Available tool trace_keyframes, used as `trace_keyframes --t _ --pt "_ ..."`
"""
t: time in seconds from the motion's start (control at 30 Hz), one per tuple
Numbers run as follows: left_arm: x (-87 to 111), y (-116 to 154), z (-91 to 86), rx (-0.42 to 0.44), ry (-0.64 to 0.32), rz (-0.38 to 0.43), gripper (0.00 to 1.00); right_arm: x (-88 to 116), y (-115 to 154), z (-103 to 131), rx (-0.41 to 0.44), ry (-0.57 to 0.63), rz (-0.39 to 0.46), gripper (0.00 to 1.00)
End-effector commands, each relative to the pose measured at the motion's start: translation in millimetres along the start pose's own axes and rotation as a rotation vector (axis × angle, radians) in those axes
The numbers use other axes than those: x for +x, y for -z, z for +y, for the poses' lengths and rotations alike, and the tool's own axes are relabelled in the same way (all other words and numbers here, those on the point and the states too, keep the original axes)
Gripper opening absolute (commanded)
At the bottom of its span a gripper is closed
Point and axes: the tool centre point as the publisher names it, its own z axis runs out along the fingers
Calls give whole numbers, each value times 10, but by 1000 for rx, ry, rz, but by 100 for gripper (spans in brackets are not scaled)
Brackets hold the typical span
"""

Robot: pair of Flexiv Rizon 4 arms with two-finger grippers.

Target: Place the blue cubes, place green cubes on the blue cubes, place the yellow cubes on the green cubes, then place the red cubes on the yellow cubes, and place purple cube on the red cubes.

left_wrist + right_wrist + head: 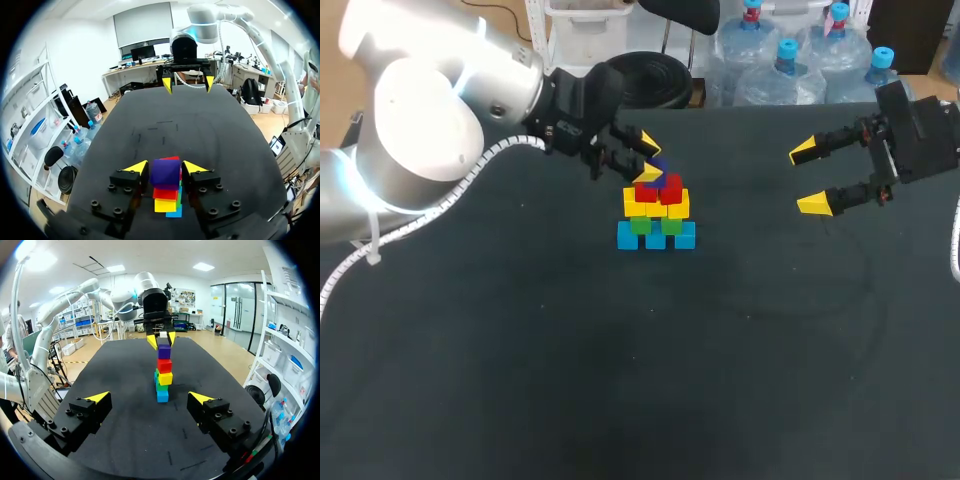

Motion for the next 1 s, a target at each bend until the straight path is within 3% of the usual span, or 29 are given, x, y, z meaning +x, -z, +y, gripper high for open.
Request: trace_keyframes --t 0.03,0.17,0.2,0.23,0.33,0.57,0.73,1.0 --pt "-5 -1 19 4 2 6 44 1 -6 0 1 1 0 100" --pt "-1 0 19 5 2 7 49 1 -6 0 1 1 0 100" --pt "-3 2 19 6 2 8 57 1 -6 0 1 1 0 100" --pt "-9 5 20 6 1 8 74 1 -6 0 1 1 0 100" --pt "-35 19 26 5 -5 9 100 1 -6 0 1 1 0 100" --pt "-134 160 21 0 -52 6 100 1 -6 0 1 1 0 100" --pt "-185 404 -7 -33 -96 -7 100 1 -6 0 1 1 0 100" --pt "-57 723 -43 -98 -88 -3 100 1 -6 0 1 1 0 100"
